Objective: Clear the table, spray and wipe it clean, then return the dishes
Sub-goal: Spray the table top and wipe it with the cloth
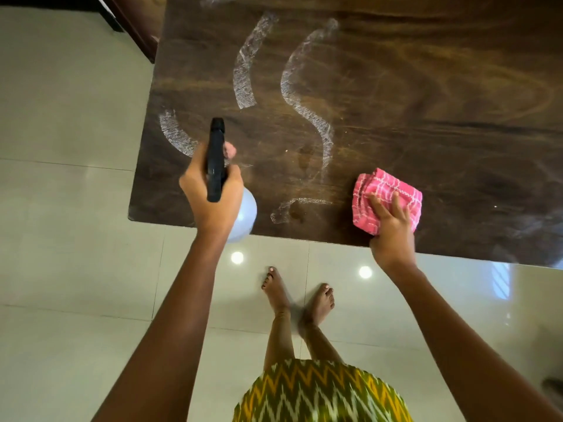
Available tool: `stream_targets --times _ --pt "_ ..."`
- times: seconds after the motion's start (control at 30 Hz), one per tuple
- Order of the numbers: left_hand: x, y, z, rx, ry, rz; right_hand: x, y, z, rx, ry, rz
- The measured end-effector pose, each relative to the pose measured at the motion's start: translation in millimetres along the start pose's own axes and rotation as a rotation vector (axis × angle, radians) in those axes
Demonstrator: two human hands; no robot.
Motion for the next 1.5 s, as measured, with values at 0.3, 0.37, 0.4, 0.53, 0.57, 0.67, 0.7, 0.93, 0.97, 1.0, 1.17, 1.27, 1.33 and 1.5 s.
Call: stream_targets --times 0.3,0.37,0.4,0.53,0.57,0.67,0.7,0.93,0.97,1.0,1.17,1.27,1.33,1.5 --pt "-26.5 6.2 -52.2 0.264 0.067 0.161 -83.6 -104.6 52.5 -0.362 0.36 0.289" --pt "-33.7 5.4 -60.0 0.257 0.071 0.186 -57.5 -99.3 62.1 -0.311 0.389 0.263" --pt "-37.6 5.3 -61.9 0.261 0.056 0.192 -41.5 -89.5 61.3 -0.274 0.356 0.26" --pt "-55.4 6.5 -72.5 0.268 -0.032 0.196 2.5 -42.8 25.8 -0.16 0.119 0.318" --pt "-58.9 6.7 -75.1 0.256 -0.053 0.186 -0.4 -36.1 11.9 -0.139 0.07 0.312" --pt "-68.0 5.6 -81.9 0.208 -0.103 0.159 -48.8 -48.2 -26.1 -0.111 0.011 0.307" --pt "-69.8 4.9 -84.1 0.203 -0.104 0.167 -72.8 -59.8 -30.4 -0.102 0.067 0.308" --pt "-68.7 2.3 -85.1 0.182 -0.059 0.136 -87.6 -109.6 50.6 -0.285 0.447 0.396" --pt "-66.9 2.7 -84.5 0.17 -0.054 0.135 -69.0 -96.7 49.8 -0.273 0.403 0.405" --pt "-67.3 2.0 -84.8 0.16 -0.056 0.139 -52.9 -83.3 44.4 -0.261 0.357 0.399" --pt "-64.0 1.2 -87.9 0.141 -0.064 0.14 -50.0 -39.9 -45.4 -0.11 0.022 0.298" --pt "-67.3 -1.1 -86.3 0.133 -0.053 0.139 -118.1 -56.1 -96.1 -0.091 0.063 0.32" --pt "-71.9 -1.3 -89.0 0.148 -0.041 0.126 -159.2 -78.0 -93.9 -0.128 0.231 0.356" --pt "-75.3 0.8 -91.7 0.182 -0.049 0.086 -121.9 -110.5 1.2 -0.285 0.531 0.454"
Point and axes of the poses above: each hand's wrist, its own z-axis away from the middle knuckle, its own y-axis out of the back of the hand, x = y × z, the point moved 5 cm from there along -z, towards the middle knuckle, and after that the axes turned 6 degrees about -z, right-handed, at the moved point
